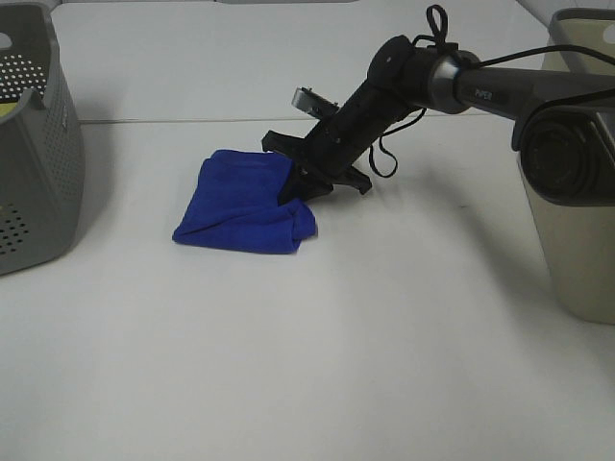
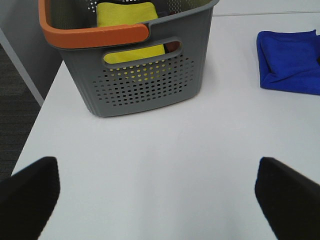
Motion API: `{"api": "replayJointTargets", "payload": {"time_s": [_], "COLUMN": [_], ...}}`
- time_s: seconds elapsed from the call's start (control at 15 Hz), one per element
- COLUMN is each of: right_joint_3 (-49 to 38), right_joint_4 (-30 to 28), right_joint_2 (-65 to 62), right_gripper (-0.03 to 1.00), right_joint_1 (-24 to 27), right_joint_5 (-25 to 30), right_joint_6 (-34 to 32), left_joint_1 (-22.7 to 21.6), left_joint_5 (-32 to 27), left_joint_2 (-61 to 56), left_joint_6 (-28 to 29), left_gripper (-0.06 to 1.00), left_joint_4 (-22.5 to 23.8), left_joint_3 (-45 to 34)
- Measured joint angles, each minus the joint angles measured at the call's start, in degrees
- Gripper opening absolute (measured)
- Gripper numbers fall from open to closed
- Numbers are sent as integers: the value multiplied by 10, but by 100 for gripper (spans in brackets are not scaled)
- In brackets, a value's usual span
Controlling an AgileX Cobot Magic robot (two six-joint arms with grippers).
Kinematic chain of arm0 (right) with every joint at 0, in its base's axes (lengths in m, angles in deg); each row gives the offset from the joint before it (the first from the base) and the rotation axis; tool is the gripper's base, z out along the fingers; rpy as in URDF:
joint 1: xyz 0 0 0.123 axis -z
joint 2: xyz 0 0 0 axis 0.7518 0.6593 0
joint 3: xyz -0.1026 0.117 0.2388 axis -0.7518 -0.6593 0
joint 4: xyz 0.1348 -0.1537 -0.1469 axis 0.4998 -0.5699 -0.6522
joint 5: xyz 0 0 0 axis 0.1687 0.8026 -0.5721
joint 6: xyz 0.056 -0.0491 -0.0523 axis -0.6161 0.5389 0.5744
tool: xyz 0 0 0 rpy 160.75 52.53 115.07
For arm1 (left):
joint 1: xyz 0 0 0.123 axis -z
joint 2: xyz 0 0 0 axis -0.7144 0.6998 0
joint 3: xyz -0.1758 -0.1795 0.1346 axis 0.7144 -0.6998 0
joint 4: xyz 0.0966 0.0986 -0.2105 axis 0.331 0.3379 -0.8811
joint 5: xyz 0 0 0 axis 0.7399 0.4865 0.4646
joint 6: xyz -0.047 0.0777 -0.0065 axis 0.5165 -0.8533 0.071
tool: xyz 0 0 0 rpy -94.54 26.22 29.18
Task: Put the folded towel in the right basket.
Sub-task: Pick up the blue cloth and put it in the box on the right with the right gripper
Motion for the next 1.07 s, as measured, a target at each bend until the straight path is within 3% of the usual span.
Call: {"api": "replayJointTargets", "payload": {"time_s": [0.33,0.73,1.07], "right_joint_3": [-10,-11,-34], "right_joint_4": [-29,-107,-158], "right_joint_2": [-32,-254,-451], "right_gripper": [7,7,7], "right_joint_1": [-1,10,219], "right_joint_5": [33,123,124], "right_joint_6": [19,48,25], "left_joint_1": [0,0,0], "left_joint_5": [0,0,0], "left_joint_2": [0,0,0], "left_joint_6": [0,0,0], "left_gripper": [99,99,99], "left_joint_4": [0,0,0], "left_joint_3": [0,0,0]}}
